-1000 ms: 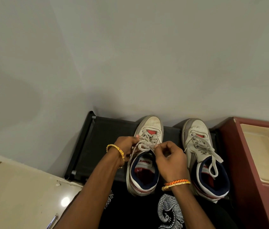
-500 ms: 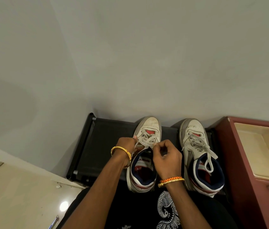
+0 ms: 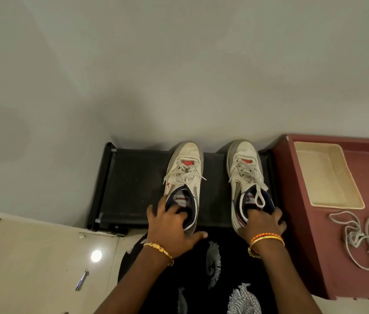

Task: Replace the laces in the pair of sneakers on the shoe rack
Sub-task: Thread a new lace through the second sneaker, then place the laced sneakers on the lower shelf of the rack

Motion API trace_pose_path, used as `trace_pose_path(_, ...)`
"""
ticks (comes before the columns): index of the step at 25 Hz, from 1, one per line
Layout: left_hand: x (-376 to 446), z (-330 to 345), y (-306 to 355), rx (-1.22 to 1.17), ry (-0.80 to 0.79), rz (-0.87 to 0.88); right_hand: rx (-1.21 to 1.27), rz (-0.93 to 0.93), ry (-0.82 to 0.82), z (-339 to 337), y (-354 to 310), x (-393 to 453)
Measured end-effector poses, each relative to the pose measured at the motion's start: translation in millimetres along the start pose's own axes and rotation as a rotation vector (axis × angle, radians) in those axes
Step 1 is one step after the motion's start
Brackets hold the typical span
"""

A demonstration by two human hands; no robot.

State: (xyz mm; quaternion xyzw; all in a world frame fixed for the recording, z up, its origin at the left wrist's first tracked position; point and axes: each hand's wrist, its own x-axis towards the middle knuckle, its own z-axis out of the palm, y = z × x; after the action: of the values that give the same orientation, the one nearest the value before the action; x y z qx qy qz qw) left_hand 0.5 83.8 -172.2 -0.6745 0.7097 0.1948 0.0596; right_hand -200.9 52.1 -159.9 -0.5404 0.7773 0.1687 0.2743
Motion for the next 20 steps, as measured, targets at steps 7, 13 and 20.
trace_pose_path(7,4,8,2,-0.133,-0.114,-0.045,0.190,-0.092,0.196,14,-3,-29)
trace_pose_path(13,4,14,4,-0.116,-0.030,-0.005,0.266,-0.355,0.408,53,-10,-36)
trace_pose_path(20,-12,-18,14,-0.146,0.071,0.080,0.308,-0.520,0.418,11,-3,-55)
